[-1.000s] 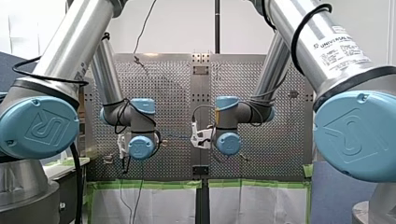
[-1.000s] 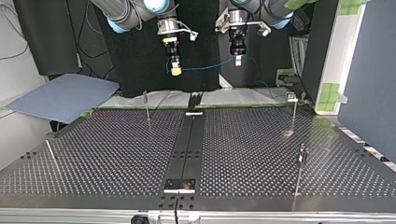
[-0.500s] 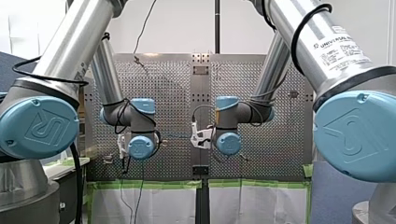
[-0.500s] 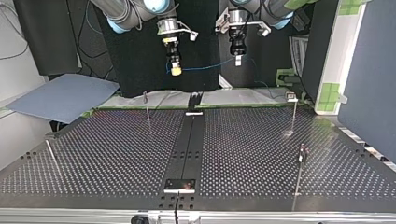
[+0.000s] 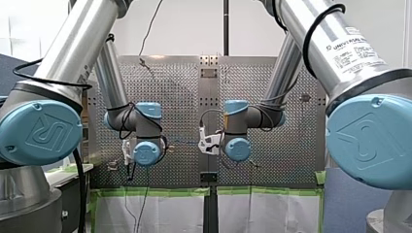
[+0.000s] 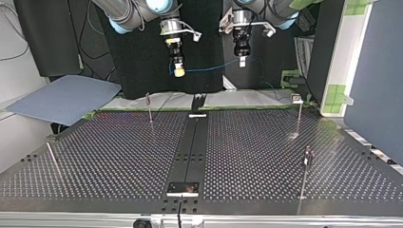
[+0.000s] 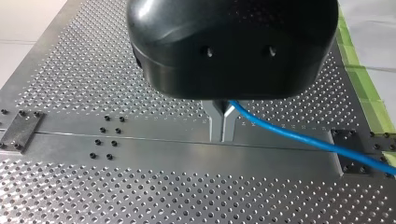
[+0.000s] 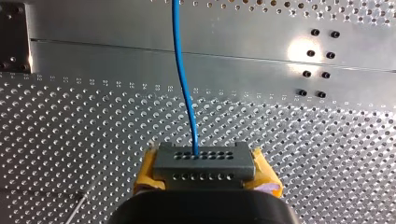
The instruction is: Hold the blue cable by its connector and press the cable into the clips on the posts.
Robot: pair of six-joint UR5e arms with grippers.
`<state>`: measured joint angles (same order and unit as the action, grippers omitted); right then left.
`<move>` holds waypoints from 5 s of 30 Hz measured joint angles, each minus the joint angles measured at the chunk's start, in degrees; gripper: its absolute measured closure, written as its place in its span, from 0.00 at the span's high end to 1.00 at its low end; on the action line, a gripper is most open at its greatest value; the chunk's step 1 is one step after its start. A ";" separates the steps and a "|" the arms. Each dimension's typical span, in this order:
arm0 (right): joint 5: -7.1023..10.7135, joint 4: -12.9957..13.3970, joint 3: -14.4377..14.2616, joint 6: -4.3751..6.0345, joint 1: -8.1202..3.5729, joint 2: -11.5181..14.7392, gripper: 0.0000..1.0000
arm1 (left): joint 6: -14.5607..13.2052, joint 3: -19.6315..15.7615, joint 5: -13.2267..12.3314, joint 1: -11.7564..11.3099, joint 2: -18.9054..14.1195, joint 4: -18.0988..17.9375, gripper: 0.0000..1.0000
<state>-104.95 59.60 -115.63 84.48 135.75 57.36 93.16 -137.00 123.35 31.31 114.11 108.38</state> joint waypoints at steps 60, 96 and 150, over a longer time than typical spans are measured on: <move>-5.37 0.00 5.01 2.57 5.45 -5.36 0.00 | -0.09 -0.88 0.00 0.79 2.29 -0.09 0.00; -4.57 -6.05 -0.78 11.41 1.75 -5.70 0.00 | -3.95 -2.37 -11.32 -10.53 0.19 1.23 0.00; 15.03 -28.34 23.76 8.61 -5.09 16.40 0.00 | 5.76 21.21 -2.49 -20.11 -30.04 31.42 0.00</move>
<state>-89.92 31.26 -91.87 93.09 130.66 73.76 98.92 -115.79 120.86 11.20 84.07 139.80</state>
